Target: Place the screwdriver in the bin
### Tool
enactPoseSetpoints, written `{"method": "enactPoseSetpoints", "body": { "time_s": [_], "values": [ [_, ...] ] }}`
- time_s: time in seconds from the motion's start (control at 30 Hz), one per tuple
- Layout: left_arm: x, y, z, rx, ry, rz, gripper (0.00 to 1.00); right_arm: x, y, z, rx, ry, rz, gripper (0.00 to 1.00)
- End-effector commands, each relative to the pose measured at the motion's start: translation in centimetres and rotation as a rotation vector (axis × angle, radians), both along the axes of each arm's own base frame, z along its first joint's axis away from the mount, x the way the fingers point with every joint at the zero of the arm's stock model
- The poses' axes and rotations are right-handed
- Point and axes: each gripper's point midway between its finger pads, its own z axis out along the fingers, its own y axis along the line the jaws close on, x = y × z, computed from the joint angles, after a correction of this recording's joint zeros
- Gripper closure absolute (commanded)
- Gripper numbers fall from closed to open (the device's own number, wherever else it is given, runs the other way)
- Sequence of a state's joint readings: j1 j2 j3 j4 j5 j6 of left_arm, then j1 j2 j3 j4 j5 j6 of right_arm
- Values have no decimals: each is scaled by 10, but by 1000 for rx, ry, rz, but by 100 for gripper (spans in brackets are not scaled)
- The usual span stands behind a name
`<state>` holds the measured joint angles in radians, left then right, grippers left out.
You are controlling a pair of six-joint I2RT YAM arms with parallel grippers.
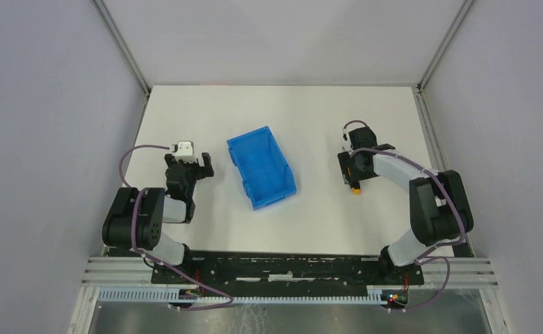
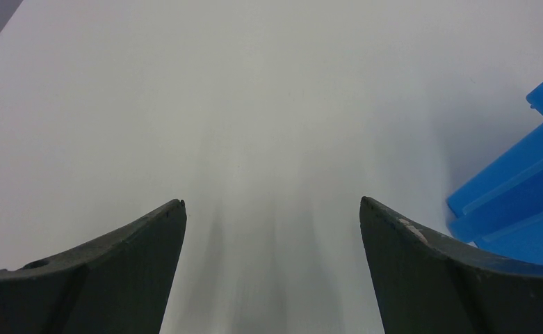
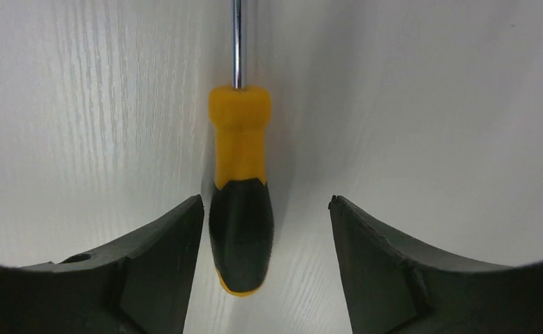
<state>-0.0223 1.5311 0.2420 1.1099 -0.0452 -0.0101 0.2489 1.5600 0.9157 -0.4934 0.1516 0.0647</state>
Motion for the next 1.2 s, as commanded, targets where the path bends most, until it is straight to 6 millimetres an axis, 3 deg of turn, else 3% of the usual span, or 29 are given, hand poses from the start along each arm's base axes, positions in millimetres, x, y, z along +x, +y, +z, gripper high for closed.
{"method": "enactPoseSetpoints", "body": {
  "time_s": [0.0, 0.07, 0.1, 0.2, 0.27, 0.3, 0.43, 0.53, 0.63, 0.73, 0.83, 0.9, 1.0, 1.07, 1.1, 1.17],
  "values": [
    [7, 0, 14, -18, -56, 1, 0, 23, 7, -15, -15, -40, -3, 27],
    [7, 0, 14, -18, -55, 1, 0, 23, 12, -24, -10, -21, 9, 29],
    [6, 0, 14, -18, -54, 1, 0, 22, 14, -28, -6, -13, 14, 37],
    [7, 0, 14, -18, -54, 1, 0, 17, 11, -32, -16, 1, -8, 74],
    [7, 0, 14, -18, -54, 0, 0, 17, 7, -19, -29, -12, -30, 95],
    [7, 0, 14, -18, -55, 1, 0, 19, 4, -8, -39, -28, -42, 100],
    [7, 0, 14, -18, -55, 1, 0, 27, 1, 67, -39, -111, -84, 100],
    [7, 0, 14, -18, -55, 1, 0, 22, -7, 117, -54, -135, -136, 100],
    [7, 0, 14, -18, -55, 0, 0, 17, -13, 140, -67, -153, -168, 100],
    [7, 0, 14, -18, -55, 1, 0, 18, -1, 150, -3, -183, -173, 100],
    [7, 0, 14, -18, -54, 1, 0, 27, 47, 171, 109, -262, -99, 100],
    [7, 0, 14, -18, -55, 1, 0, 33, 100, 192, 196, -334, -9, 100],
    [6, 0, 14, -18, -54, 1, 0, 28, 200, 217, 308, -418, 189, 100],
    [7, 0, 14, -18, -54, 1, 0, 21, 252, 218, 314, -437, 290, 100],
    [7, 0, 14, -18, -55, 1, 0, 21, 265, 219, 271, -452, 298, 100],
    [7, 0, 14, -17, -55, 1, 0, 24, 286, 197, 169, -421, 325, 100]
  ]
}}
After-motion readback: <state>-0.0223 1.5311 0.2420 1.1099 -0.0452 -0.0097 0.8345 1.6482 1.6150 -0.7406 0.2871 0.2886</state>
